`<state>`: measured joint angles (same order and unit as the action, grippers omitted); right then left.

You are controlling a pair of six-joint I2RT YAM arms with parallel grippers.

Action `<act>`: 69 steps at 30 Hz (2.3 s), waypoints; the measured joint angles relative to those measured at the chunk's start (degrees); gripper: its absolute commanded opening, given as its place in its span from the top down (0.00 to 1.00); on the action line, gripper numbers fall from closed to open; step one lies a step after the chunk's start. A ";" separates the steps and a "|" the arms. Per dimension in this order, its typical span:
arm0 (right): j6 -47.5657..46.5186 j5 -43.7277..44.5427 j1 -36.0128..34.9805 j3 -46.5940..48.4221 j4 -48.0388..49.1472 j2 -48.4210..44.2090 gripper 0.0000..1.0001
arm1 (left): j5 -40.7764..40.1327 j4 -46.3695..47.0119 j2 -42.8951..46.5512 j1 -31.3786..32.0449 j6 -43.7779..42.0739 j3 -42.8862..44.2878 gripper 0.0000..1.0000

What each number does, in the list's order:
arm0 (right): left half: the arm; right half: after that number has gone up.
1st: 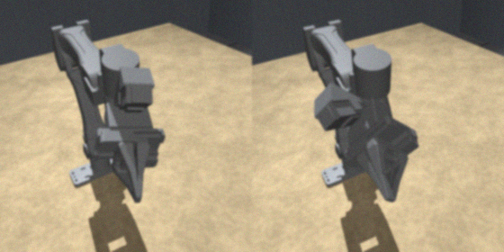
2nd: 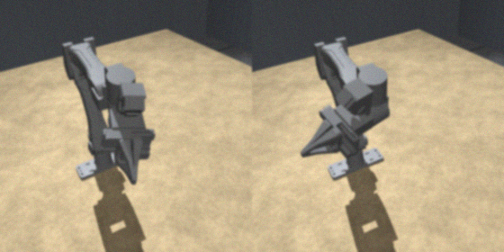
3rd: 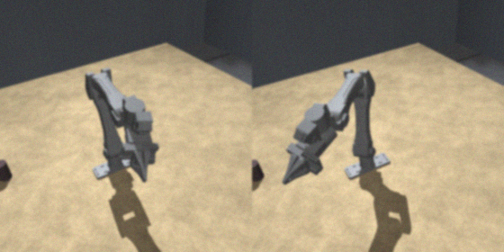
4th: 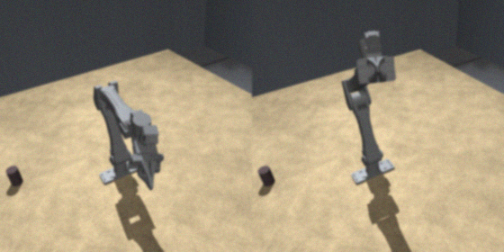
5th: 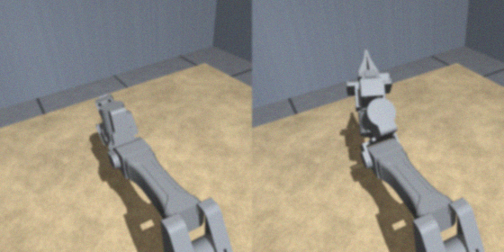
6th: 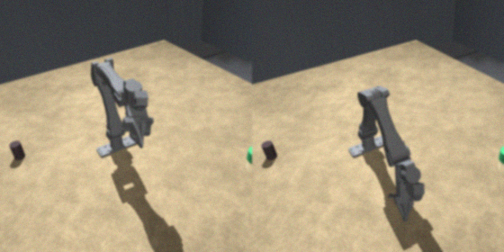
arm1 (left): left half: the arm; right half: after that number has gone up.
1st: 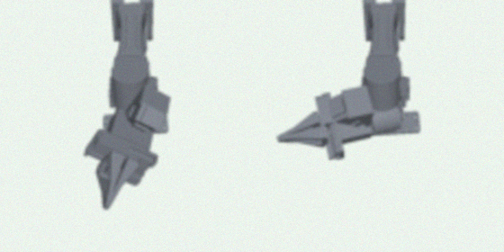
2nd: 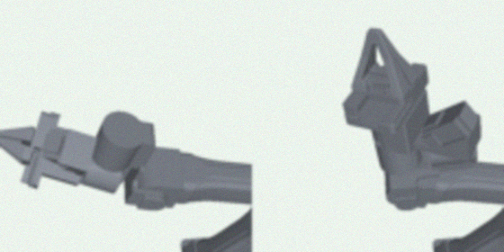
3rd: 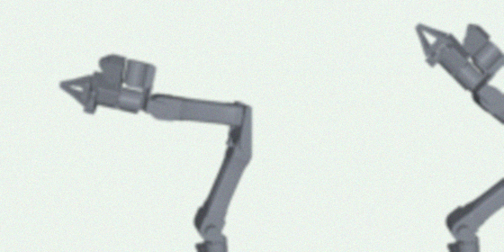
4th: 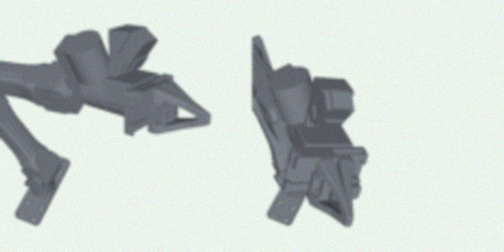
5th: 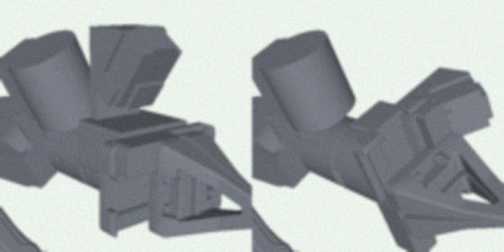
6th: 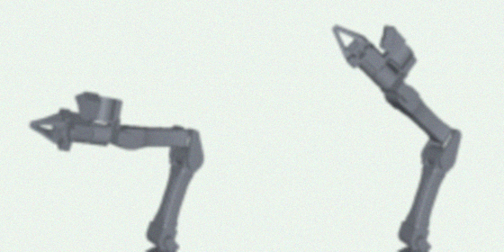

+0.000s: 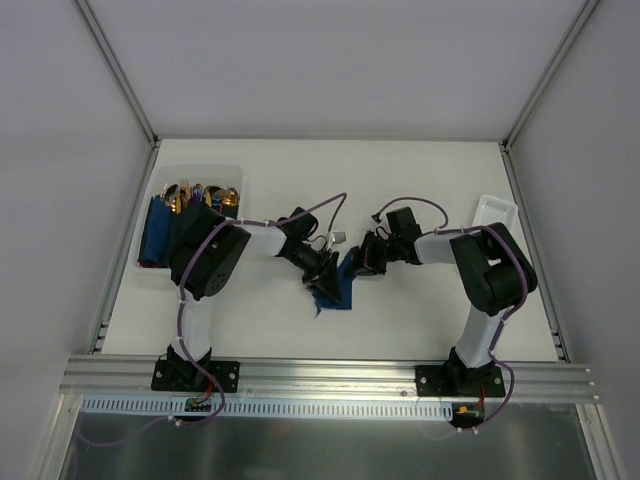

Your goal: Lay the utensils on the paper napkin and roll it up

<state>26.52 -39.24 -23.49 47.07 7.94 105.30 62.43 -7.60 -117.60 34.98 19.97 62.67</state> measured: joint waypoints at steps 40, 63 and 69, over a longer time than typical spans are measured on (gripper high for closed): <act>1.07 5.86 -1.38 -7.30 9.20 -4.85 1.00 | -45.55 -18.60 3.65 11.43 -10.36 14.43 0.94; -0.26 7.76 -2.01 -7.63 8.76 -6.01 1.00 | -35.32 -20.50 0.02 6.56 -6.82 16.59 0.70; -0.68 7.78 -2.05 -7.93 9.35 -6.14 1.00 | -32.39 -20.15 -0.46 5.14 -5.46 16.68 0.67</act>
<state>25.85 -31.46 -25.54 39.13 17.30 99.15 30.04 -27.75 -118.06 40.12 14.50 79.35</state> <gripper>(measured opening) 0.007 0.328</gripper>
